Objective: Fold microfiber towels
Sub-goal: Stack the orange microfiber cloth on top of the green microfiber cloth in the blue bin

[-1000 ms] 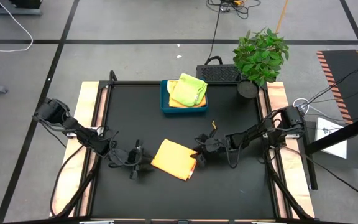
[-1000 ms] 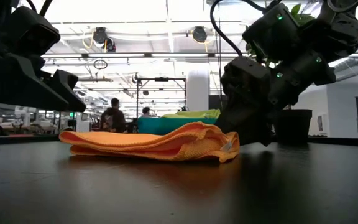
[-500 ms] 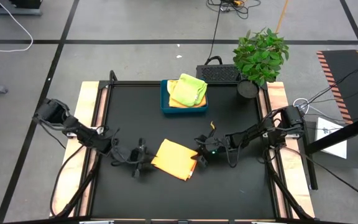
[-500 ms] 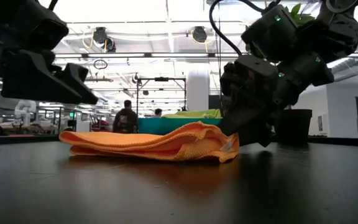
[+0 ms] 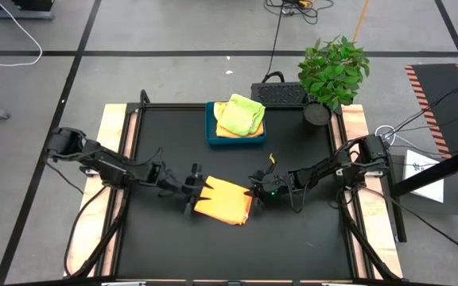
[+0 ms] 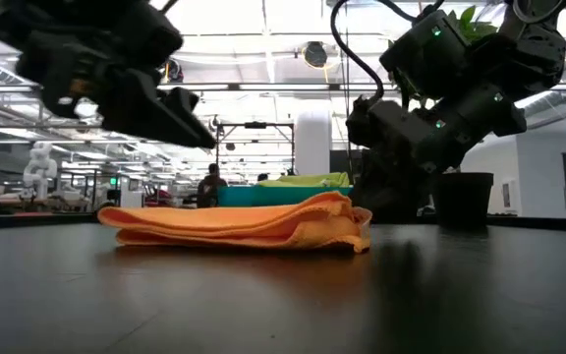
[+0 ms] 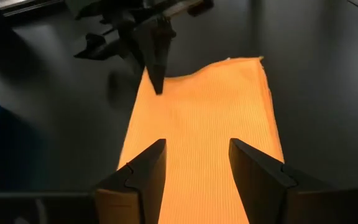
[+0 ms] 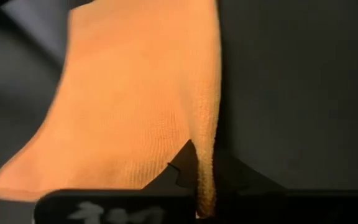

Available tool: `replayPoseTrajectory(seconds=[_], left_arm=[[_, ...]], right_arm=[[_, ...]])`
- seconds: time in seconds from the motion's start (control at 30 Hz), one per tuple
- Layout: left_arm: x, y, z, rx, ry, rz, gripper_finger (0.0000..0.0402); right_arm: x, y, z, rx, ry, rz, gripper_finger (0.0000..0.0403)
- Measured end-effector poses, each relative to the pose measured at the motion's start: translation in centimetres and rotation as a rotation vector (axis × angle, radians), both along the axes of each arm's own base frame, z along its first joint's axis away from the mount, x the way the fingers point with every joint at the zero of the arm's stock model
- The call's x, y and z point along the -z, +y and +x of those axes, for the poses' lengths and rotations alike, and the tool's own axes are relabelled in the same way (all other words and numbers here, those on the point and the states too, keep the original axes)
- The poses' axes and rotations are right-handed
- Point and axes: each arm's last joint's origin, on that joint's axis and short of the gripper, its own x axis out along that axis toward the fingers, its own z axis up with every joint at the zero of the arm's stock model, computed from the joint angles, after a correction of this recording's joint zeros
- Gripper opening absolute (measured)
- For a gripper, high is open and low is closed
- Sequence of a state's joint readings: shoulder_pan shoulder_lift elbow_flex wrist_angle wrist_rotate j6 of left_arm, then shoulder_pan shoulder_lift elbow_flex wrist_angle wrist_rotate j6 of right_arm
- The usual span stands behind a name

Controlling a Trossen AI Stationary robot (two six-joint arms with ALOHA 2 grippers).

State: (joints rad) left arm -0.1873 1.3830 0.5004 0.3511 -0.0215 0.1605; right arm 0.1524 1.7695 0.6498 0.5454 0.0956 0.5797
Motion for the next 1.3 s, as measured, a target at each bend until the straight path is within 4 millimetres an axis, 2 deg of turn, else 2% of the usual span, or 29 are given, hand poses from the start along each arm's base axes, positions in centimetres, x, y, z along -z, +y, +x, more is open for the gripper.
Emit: replayPoseTrajectory(seconds=[0.2,0.4,0.7,1.03,1.3], left_arm=[[-0.9,1.7,1.5,0.022,0.043,-0.010,0.0190],[-0.5,3.1,3.0,-0.010,0.110,-0.042,0.0240],[0.0,3.8,4.2,-0.004,0.161,-0.020,0.0303],[-0.4,4.6,4.4,0.099,0.146,-0.072,0.0298],[-0.6,6.9,4.4,0.110,0.115,-0.129,0.0298]], right_arm=[[-0.1,0.1,0.1,-0.022,-0.014,-0.129,0.0004],[-1.1,1.6,1.0,-0.089,-0.021,-0.283,0.0002],[-2.4,3.4,2.0,-0.106,0.123,-0.475,0.0001],[-3.5,4.9,2.5,-0.172,0.085,-0.633,0.0001],[-5.1,6.5,3.4,-0.244,0.032,-0.726,0.0000]])
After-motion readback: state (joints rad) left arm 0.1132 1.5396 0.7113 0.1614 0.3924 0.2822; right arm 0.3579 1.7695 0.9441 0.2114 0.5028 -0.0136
